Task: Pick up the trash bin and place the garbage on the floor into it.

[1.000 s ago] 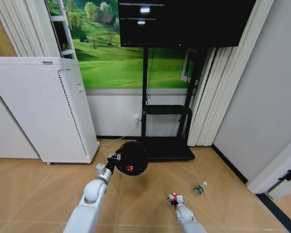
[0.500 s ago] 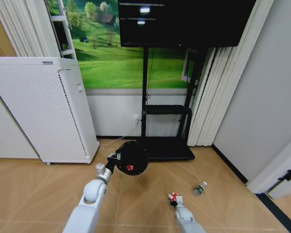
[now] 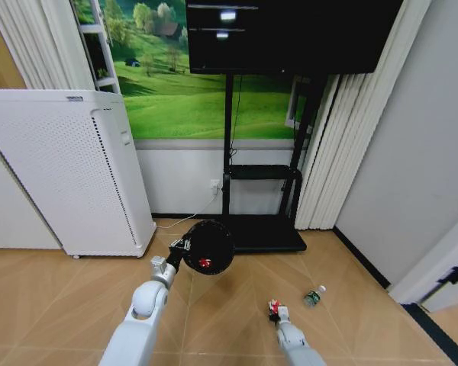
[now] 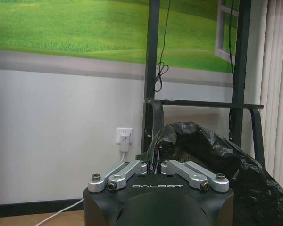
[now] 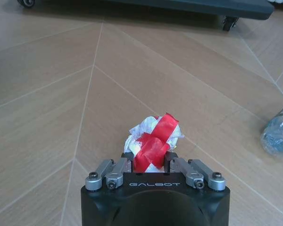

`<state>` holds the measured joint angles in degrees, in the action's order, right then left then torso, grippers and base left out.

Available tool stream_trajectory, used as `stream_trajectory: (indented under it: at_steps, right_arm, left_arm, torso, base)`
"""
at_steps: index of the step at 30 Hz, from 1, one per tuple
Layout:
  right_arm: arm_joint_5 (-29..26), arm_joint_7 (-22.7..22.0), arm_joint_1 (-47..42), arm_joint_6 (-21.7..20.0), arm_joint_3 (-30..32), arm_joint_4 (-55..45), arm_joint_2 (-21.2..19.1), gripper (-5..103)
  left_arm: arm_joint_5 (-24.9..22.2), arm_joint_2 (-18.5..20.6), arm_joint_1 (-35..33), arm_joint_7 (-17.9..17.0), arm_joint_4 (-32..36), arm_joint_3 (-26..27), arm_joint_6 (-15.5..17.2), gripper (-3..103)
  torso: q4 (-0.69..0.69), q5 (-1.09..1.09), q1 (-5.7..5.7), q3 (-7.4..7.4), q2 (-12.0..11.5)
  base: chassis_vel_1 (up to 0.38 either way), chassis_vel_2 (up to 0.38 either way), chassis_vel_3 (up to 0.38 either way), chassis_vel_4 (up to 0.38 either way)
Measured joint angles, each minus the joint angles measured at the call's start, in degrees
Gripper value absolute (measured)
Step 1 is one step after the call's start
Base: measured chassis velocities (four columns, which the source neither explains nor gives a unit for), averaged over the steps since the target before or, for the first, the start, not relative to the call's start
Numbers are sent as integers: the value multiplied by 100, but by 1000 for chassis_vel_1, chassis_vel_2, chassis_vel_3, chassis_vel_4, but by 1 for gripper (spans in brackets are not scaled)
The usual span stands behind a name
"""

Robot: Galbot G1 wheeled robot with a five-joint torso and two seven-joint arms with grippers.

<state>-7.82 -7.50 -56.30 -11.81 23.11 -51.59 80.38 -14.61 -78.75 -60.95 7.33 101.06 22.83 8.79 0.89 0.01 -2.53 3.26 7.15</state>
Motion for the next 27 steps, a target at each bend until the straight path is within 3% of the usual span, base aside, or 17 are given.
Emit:
stream_trajectory:
  at_steps: [23, 27]
  right_arm:
    - [-174, -118, 297, 109, 800, -1071, -413, 31]
    - [-337, -80, 280, -70, 913, -1903, -545, 31]
  left_arm:
    - [106, -58, 13, -7, -196, -31, -6, 8]
    - [121, -40, 26, -5, -234, -24, -14, 8]
  torso:
    - [0, 0, 0, 0, 0]
    - [0, 0, 0, 0, 0]
  base:
    - [0, 0, 0, 0]
    - [0, 0, 0, 0]
